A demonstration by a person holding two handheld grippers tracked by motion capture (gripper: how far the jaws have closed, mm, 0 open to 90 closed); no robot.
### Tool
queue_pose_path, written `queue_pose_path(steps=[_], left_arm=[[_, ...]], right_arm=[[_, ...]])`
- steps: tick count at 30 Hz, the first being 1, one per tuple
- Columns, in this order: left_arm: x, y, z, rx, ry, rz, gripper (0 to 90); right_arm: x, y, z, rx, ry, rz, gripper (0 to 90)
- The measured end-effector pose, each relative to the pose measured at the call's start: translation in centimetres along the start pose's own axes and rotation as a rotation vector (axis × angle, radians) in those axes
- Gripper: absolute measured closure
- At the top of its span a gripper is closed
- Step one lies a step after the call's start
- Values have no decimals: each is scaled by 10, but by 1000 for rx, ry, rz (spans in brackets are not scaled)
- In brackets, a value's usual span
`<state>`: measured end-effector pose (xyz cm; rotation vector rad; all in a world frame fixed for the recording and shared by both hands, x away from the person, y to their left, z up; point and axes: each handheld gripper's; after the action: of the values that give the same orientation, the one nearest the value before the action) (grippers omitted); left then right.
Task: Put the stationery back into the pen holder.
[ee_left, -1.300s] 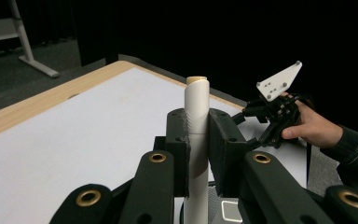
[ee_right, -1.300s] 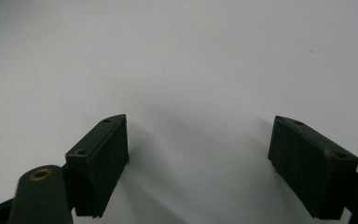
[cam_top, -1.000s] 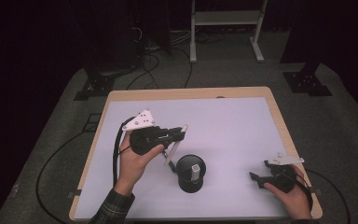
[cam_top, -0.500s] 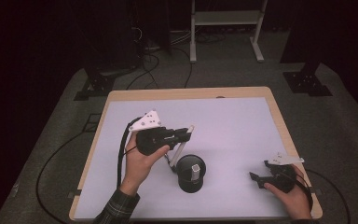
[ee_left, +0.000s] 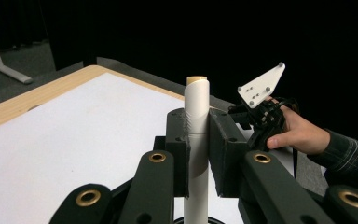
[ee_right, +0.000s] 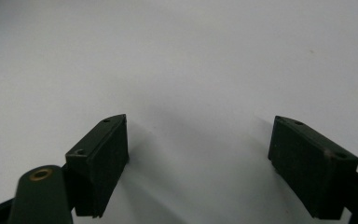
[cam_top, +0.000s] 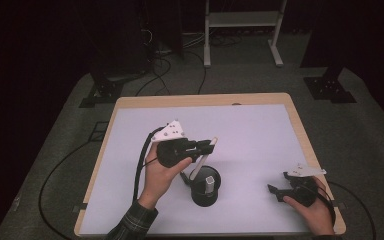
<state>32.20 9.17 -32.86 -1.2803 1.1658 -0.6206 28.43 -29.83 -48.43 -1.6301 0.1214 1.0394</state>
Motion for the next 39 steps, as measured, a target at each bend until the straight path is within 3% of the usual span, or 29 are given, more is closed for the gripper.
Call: queue_pose_path(steps=[12,39], left_arm=[[10,11,5,-21,3,11,787],[19,32,7,-9,9,74,787]], right_arm=[[0,0,0,1,0,0,189],[0,0,0,-1,-1,0,188]])
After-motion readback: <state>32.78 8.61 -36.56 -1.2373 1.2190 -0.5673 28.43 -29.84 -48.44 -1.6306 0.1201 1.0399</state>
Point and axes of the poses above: each handheld gripper's, and its own axes: x roughly forward along the jaws, y roughly out of its underside, z roughly to its left, and after that the axes turned 1 degree about -y, right-handed
